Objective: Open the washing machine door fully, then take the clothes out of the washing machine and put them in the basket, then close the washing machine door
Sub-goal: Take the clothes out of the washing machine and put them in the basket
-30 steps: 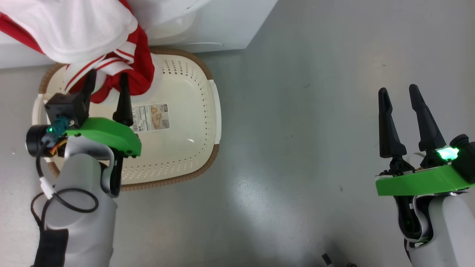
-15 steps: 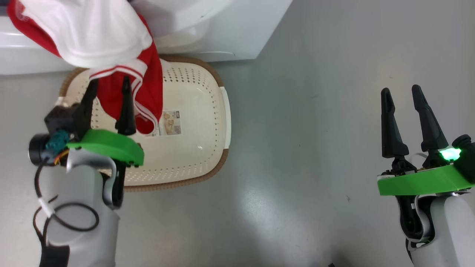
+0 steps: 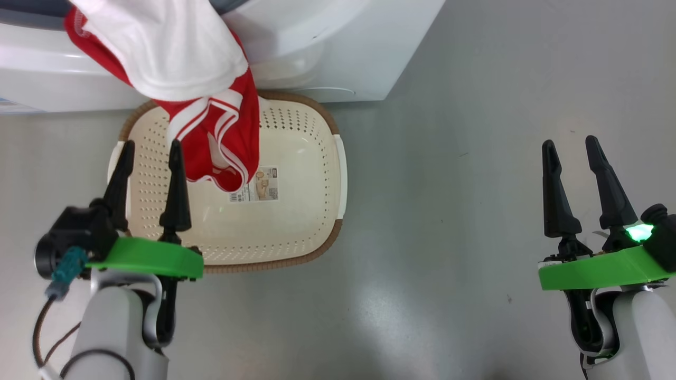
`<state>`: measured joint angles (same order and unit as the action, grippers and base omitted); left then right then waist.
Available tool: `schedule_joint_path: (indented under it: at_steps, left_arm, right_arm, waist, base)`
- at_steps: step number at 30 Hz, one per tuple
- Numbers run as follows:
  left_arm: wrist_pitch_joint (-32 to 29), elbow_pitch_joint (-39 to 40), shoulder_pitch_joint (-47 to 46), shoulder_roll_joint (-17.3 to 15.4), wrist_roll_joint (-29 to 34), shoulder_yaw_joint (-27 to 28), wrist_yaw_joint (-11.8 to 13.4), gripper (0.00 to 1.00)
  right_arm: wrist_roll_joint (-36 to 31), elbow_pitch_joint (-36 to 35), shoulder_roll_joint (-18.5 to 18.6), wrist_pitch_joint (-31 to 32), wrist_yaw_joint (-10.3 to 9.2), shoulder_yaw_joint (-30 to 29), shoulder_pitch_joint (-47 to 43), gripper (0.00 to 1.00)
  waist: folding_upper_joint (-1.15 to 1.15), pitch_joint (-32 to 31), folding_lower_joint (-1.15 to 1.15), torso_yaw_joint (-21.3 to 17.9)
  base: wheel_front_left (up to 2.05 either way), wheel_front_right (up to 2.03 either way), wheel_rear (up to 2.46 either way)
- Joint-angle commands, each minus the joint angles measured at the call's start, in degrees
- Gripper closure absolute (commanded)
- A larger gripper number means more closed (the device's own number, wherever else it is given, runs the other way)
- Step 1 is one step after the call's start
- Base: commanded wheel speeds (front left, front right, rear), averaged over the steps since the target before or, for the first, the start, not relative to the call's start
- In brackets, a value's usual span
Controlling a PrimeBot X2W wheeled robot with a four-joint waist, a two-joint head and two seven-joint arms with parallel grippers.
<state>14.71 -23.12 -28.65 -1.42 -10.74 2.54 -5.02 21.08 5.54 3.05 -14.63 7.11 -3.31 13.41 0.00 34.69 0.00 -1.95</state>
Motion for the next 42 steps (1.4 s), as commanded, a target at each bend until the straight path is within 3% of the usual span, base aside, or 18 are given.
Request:
schedule_joint_path:
  at_steps: [1,11,22,32,42]
  left_arm:
    - [0.29,2.68,2.57,-1.46,0.26,1.65,0.43,0.00]
    - [0.29,13.09,8.50,-1.46,-0.08,1.63,2.15,0.00]
    - [0.29,14.47,6.52,-1.46,1.28,0.35,2.13,0.00]
    - [-1.05,10.82,-5.85,-3.91,4.19,0.08,1.51,0.00]
    - [-13.49,0.34,-24.26,-6.34,4.78,-3.62,-0.08,0.00]
  right_arm:
    - [-0.64,-1.11,0.32,-0.37,0.37,0.90,-1.55,0.00]
    - [-0.56,-1.61,0.62,-0.37,0.37,0.39,-1.99,0.00]
    - [-0.45,-1.33,0.67,-0.37,0.37,0.68,-1.36,0.00]
    - [-0.54,-1.08,0.46,-0.37,0.37,1.64,-1.28,0.00]
    - [-0.16,-1.12,0.37,-0.37,0.37,2.22,-0.44,0.00]
  waist:
    - [0.00,-0.40,0.00,0.43]
    - [0.00,0.01,0.00,1.32]
    - [0.00,0.38,0.00,1.25]
    - [0.00,0.37,0.00,1.23]
    - [0.00,1.63,0.00,0.59]
  base:
    - [0.00,0.00,0.00]
    - [0.00,0.00,0.00]
    - [0.00,0.00,0.00]
    - [0.00,0.00,0.00]
    - [0.00,0.00,0.00]
